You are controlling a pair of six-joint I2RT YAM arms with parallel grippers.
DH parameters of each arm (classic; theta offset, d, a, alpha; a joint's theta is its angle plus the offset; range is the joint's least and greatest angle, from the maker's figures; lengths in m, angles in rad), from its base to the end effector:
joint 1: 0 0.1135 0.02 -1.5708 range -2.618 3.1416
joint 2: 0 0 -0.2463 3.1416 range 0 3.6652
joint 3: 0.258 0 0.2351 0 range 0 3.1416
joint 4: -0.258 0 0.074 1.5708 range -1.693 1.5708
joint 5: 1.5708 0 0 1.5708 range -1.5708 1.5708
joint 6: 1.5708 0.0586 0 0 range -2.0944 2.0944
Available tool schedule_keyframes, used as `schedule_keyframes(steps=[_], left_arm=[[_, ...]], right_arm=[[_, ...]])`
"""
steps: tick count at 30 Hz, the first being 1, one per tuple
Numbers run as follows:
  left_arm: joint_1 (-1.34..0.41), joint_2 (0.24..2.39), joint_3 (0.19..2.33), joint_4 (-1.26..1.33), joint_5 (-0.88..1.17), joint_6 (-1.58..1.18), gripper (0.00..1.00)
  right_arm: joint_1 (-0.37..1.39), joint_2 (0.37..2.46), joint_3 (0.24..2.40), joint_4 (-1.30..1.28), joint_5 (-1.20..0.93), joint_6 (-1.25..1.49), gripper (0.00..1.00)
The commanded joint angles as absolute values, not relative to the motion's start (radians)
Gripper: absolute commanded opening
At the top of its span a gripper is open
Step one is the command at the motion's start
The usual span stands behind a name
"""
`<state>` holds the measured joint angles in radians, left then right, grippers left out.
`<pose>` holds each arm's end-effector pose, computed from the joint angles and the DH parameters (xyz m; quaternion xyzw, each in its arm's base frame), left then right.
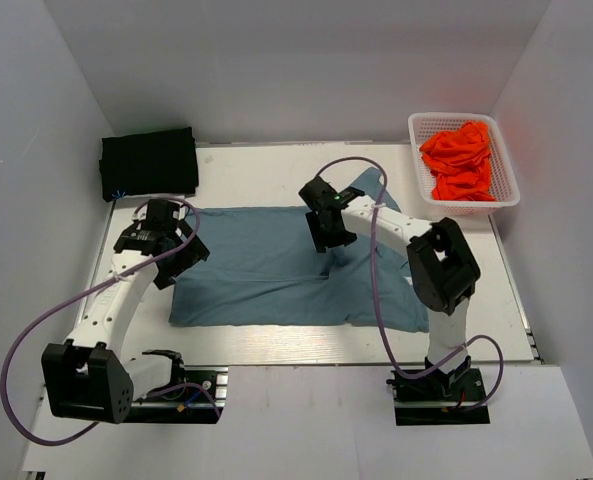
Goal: Fold and stack the t-shirts
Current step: Fold the flattened tshirt in 1/3 of the way
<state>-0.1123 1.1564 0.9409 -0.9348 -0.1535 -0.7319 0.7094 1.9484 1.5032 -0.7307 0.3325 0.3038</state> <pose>0.2093 -0.0146 0.2285 -0.3125 0.9238 -0.0168 0.2205 0.3096 0.2406 0.1793 -0.1630 0.9538 -0.0480 0.2479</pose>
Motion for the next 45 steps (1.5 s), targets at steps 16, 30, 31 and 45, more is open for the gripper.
schedule_keyframes(steps=[16,30,31,45], left_arm=[[-0.107,1.14,0.937,-0.94,-0.178,-0.713,1.0],[-0.107,1.18,0.946,-0.891,-0.141,-0.723,1.0],[-0.107,1.18,0.946,-0.891,-0.141,-0.723,1.0],[-0.107,1.229,0.971,-0.862,-0.104,-0.723,1.0]], right_arm=[[0.712,1.988,1.549,-0.741,0.478,0.434,0.14],[0.704,1.945,1.563,-0.655,0.491,0.503,0.0],[0.703,1.942,1.563,-0.643,0.492,0.506,0.0],[0.687,2.036,1.649,-0.684,0.437,0.552,0.16]])
